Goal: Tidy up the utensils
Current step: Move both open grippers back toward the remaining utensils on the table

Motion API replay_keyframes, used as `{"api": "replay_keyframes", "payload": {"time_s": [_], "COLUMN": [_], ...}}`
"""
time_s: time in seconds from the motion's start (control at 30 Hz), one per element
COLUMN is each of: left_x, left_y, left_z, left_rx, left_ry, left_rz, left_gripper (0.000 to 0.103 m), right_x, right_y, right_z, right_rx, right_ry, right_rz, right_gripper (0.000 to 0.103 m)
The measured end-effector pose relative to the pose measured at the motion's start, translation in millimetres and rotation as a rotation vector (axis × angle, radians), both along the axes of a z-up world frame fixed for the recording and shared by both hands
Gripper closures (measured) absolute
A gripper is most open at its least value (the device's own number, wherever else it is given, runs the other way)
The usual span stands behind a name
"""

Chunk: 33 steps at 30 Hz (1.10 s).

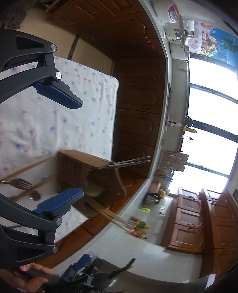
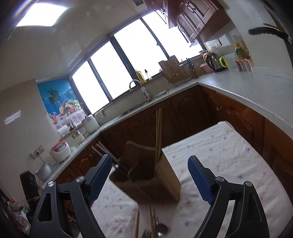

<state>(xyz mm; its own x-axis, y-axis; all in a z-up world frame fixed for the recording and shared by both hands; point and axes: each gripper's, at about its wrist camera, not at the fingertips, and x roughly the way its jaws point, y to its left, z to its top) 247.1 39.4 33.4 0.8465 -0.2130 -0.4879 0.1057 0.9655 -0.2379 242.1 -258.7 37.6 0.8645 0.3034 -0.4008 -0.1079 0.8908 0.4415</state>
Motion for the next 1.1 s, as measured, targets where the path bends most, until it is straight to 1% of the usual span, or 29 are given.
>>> {"api": "replay_keyframes", "payload": {"time_s": [0.13, 0.33, 0.43, 0.6, 0.8, 1.1], "left_x": [-23.3, -54.2, -67.4, -83.2, -93.8, -93.3], "left_y": [2.7, 8.2, 11.6, 10.5, 8.8, -2.8], "left_z": [2.6, 7.8, 4.1, -0.2, -5.6, -9.9], "left_rx": [0.003, 0.008, 0.005, 0.021, 0.045, 0.066], "left_ry": [0.03, 0.05, 0.06, 0.091, 0.138, 0.183], "left_rz": [-0.006, -0.01, -0.011, -0.023, -0.04, -0.061], "left_gripper": [0.015, 0.015, 0.015, 0.015, 0.015, 0.015], "right_x": [-25.6, -55.2, -69.3, -87.1, -100.6, -108.9], "right_y": [0.0, -2.6, -3.7, -6.6, -9.7, -16.6], "right_z": [-5.2, -8.4, -11.5, -21.8, -38.0, -57.4], "right_rx": [-0.032, -0.047, -0.065, -0.071, -0.076, -0.07], "right_ry": [0.029, 0.052, 0.065, 0.1, 0.147, 0.2], "right_rz": [-0.003, -0.008, -0.014, -0.023, -0.026, -0.034], "right_gripper": [0.016, 0.016, 0.016, 0.016, 0.016, 0.016]}}
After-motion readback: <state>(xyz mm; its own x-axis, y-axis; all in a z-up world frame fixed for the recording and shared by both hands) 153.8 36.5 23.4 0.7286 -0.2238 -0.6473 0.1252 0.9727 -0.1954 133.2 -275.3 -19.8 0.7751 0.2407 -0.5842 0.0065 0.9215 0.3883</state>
